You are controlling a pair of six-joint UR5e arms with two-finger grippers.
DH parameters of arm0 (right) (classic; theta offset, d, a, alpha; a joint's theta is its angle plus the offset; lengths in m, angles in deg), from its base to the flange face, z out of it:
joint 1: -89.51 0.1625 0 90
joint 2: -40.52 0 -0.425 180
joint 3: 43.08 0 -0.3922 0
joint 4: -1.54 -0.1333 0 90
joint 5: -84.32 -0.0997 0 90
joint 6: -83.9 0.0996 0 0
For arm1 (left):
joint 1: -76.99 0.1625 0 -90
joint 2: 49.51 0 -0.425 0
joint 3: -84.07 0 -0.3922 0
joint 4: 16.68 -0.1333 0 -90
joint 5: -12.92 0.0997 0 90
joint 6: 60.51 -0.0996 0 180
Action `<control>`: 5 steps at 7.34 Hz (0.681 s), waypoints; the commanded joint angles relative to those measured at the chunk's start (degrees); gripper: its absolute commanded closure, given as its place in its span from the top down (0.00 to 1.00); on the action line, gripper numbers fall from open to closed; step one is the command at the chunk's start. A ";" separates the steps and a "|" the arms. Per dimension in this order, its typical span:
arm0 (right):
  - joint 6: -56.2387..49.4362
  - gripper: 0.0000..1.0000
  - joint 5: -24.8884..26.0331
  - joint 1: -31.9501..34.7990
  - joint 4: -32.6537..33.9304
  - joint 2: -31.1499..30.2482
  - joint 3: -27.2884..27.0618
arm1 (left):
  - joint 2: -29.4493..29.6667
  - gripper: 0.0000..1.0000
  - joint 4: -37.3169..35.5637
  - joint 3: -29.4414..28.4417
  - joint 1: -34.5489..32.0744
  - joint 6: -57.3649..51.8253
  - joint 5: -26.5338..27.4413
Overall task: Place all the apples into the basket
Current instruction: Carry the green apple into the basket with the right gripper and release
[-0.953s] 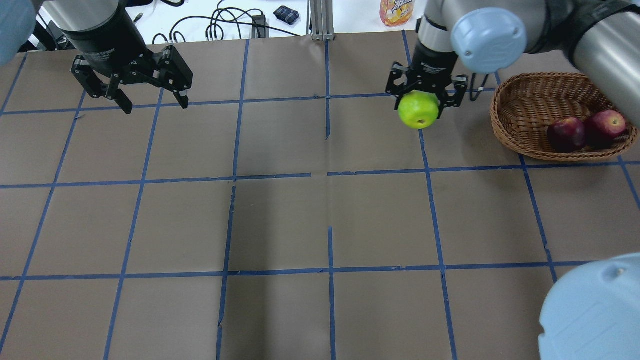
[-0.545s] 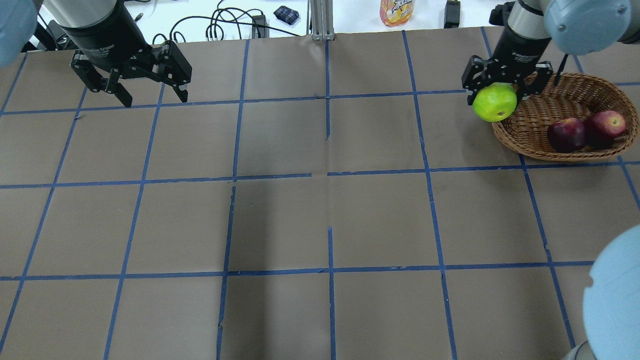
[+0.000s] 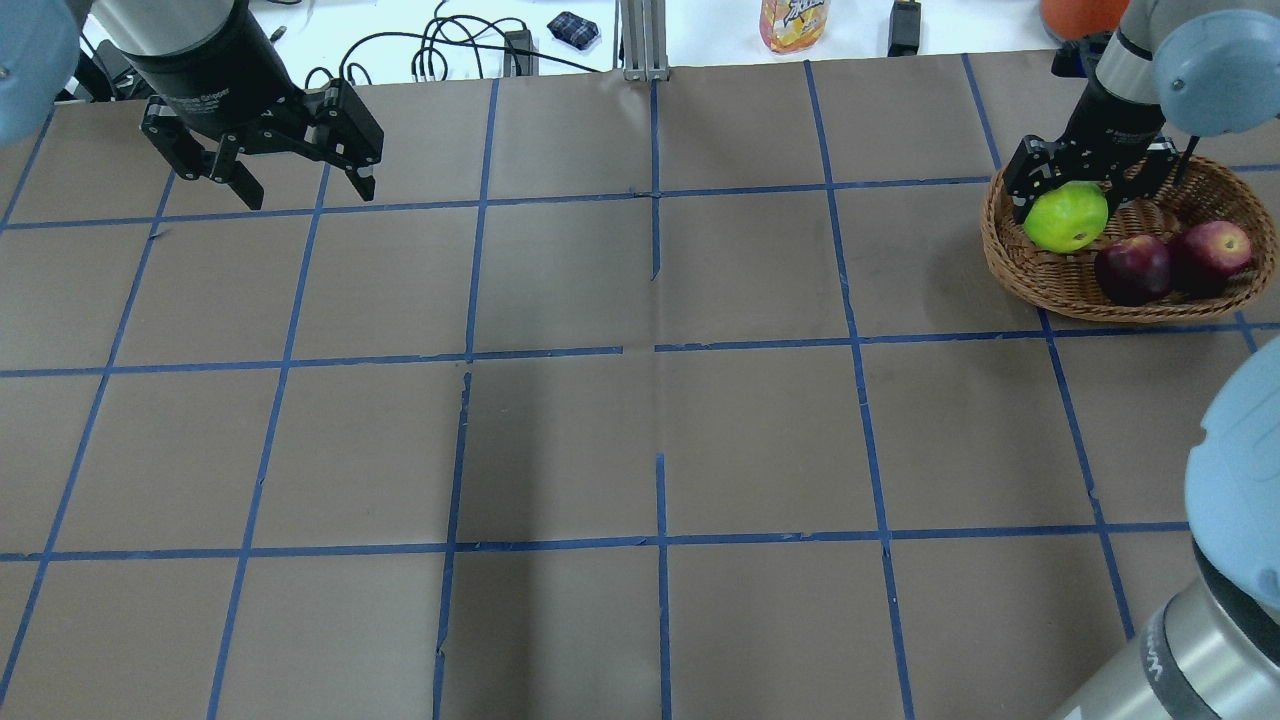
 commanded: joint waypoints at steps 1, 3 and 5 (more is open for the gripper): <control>-2.22 0.00 1.20 -0.85 6.77 3.58 -0.02 | -0.12 1.00 -0.54 0.02 0.07 -0.01 0.01; -2.14 0.66 1.29 -0.85 7.77 4.04 -0.28 | -0.29 1.00 -0.54 0.72 0.07 -0.10 -0.34; -2.22 1.00 1.47 -0.94 6.55 3.86 -0.28 | -0.29 1.00 -0.54 0.72 0.16 -0.19 0.10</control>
